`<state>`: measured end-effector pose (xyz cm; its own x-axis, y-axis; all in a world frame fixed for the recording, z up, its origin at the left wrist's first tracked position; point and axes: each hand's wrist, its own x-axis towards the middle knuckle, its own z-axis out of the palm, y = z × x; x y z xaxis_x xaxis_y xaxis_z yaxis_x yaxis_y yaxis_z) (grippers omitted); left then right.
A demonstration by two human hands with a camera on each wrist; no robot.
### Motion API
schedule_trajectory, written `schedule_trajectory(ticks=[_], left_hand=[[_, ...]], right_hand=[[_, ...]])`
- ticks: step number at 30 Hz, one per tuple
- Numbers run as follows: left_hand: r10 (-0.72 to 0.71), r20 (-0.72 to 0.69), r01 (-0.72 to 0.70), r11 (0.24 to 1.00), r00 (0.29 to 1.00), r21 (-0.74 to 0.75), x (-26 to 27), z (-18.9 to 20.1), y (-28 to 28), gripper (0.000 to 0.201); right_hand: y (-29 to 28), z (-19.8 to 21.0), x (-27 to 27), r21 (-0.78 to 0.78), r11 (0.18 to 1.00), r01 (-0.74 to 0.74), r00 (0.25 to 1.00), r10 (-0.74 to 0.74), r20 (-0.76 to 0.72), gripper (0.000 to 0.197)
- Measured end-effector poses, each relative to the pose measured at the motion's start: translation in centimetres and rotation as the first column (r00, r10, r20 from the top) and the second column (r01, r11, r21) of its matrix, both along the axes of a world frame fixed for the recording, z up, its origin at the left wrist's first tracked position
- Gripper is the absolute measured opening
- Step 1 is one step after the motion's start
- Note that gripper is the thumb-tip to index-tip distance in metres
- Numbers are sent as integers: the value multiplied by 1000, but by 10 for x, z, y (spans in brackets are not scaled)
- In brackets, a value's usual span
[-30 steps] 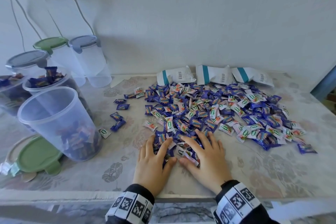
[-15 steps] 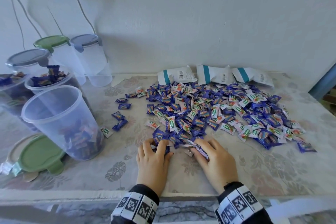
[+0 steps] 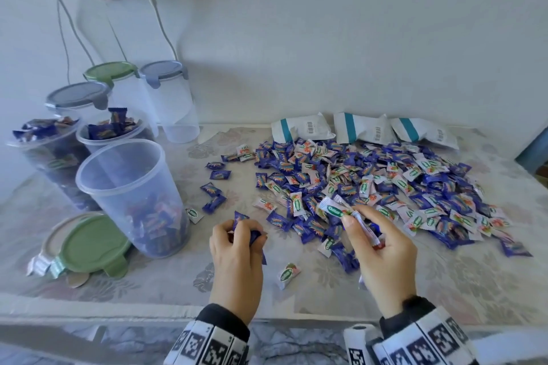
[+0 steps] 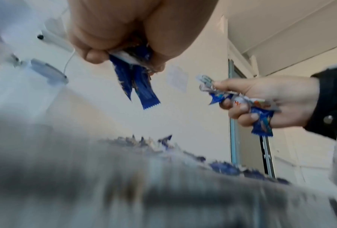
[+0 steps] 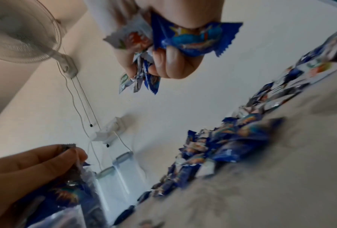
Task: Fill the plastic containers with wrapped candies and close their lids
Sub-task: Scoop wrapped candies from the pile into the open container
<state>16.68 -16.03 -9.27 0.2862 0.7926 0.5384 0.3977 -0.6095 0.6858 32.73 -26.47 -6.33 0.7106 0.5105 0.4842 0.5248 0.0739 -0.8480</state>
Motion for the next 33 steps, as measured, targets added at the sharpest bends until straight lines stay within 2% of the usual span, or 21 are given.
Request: schedule_trajectory(ticks=[2, 4, 7, 10, 13, 17, 23, 26, 29, 33], left_hand=[[-26, 63, 25, 1000, 998, 19, -12, 20, 1, 10], [-75, 129, 67, 996, 989, 67, -25, 45, 2, 12], [-133, 133, 105, 974, 982, 201, -47, 82, 14, 14], [-112, 136, 72, 960, 984, 270, -70, 118, 38, 15], [-29, 129, -16, 940, 991, 340, -85, 143, 69, 20], [45, 46, -54, 973, 998, 224, -97, 148, 114, 20], [28, -228, 14, 983, 973, 182, -110, 136, 132, 41], [-21, -248, 67, 982, 969, 178, -114, 131, 131, 35], [5, -252, 55, 971, 968, 233, -116, 129, 130, 22], [2, -265, 60, 973, 964, 225, -123, 124, 131, 30]], right_hand=[[4, 10, -9, 2, 1000, -19, 999, 19, -33, 13], [11, 18, -18, 15, 999, -50, 997, 51, -52, 13], [22, 27, -30, 48, 994, -93, 992, 97, -80, 25], [33, 28, -42, 31, 992, -123, 987, 125, -104, 28], [42, 30, -54, 31, 989, -144, 985, 147, -93, 31], [53, 30, -68, 40, 985, -168, 980, 171, -96, 26], [63, 22, -72, -15, 981, -195, 968, 190, -162, 20], [69, 29, -75, -8, 978, -207, 965, 203, -168, 10], [79, 43, -79, 3, 968, -252, 947, 247, -204, 14], [105, 74, -85, 77, 941, -328, 897, 336, -285, 16]])
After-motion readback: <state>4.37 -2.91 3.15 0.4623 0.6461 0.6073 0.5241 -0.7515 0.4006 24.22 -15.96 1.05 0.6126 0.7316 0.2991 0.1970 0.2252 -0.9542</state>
